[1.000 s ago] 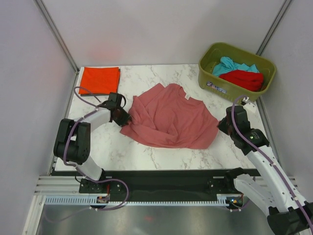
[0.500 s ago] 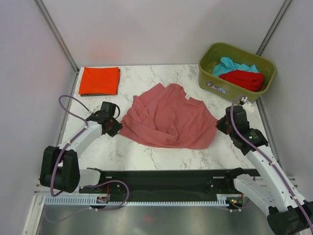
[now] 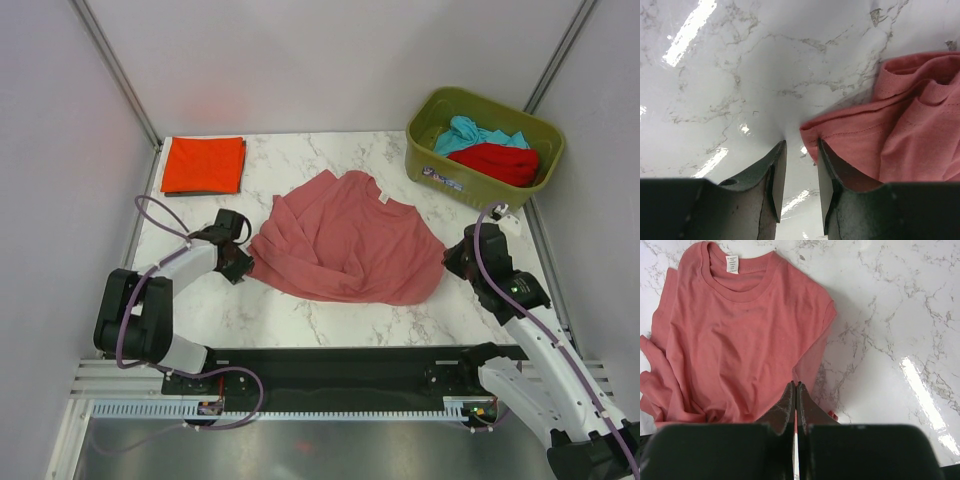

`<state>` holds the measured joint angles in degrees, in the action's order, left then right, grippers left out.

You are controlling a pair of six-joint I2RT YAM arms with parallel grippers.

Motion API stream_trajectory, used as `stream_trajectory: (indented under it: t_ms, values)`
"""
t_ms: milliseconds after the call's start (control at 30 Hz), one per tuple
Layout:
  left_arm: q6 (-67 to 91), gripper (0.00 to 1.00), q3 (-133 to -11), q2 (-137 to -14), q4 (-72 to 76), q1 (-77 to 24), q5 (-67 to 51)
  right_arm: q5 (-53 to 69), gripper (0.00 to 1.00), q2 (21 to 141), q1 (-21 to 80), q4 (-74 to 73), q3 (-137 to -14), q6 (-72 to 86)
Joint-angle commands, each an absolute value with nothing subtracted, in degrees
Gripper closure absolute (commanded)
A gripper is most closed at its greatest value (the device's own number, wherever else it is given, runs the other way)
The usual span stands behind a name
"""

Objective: Fold and stack the t-shirts
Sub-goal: Flatten the tshirt out

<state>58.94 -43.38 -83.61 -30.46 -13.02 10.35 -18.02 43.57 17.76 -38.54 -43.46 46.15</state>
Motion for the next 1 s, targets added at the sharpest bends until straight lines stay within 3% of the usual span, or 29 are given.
stream_trajectory:
  t_ms: [0,367,700,800,900,967]
  values:
    - [61.2,0.61,-44.3,-85.1,-27.3,-13.2,11.0,-18.5,1.00,43.0,17.6,-37.6,-43.3,45.5]
    - [59.6,0.59,-45.3,-82.6,-27.3,-13.3,9.6,-19.2,1.00,44.6,17.7,-37.1,-43.4,45.8]
    - [60.3,0.60,-45.4,-88.8,-26.5,-13.3,9.8,-19.3,1.00,45.3,17.6,-36.7,-43.1,45.6]
    - [60.1,0.68,-45.4,-88.7,-26.1,-13.3,10.2,-19.5,1.00,45.7,17.7,-36.6,-43.2,45.6]
    - [59.2,0.93,-45.9,-87.4,-26.1,-13.3,10.2,-19.5,1.00,46.3,17.7,-36.7,-43.9,45.5]
    - [58.6,0.98,-46.1,-85.9,-26.1,-13.3,10.3,-19.6,1.00,46.6,17.7,-37.2,-45.1,45.6]
